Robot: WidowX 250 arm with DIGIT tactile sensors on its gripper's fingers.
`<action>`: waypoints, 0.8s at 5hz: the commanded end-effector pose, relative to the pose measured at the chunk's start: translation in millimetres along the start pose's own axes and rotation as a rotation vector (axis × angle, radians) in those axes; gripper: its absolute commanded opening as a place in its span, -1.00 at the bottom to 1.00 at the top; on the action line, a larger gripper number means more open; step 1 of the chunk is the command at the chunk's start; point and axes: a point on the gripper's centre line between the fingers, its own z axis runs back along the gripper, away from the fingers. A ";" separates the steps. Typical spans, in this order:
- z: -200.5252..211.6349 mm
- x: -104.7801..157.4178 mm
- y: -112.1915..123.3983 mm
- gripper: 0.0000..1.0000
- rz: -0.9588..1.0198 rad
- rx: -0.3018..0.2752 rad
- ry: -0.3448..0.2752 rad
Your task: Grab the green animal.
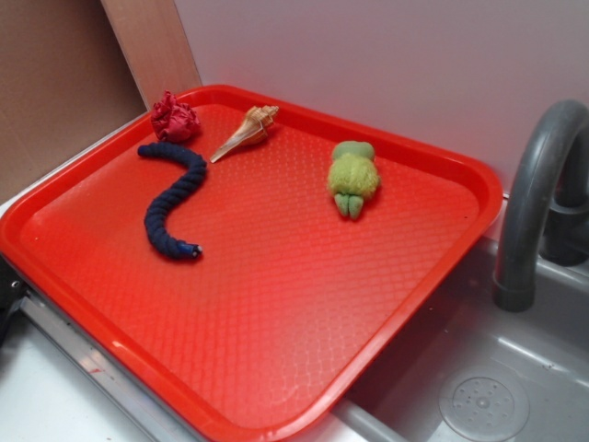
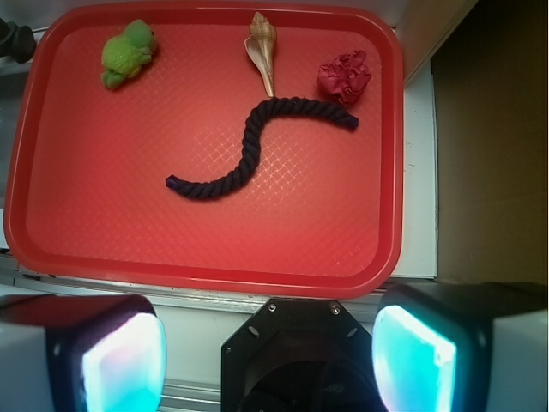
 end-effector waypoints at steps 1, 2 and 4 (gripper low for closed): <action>0.0 0.0 0.0 1.00 0.000 0.000 0.000; 0.1 25.9 -26.3 1.00 0.093 -0.077 -0.028; -45.0 97.1 -66.5 1.00 0.387 -0.066 -0.041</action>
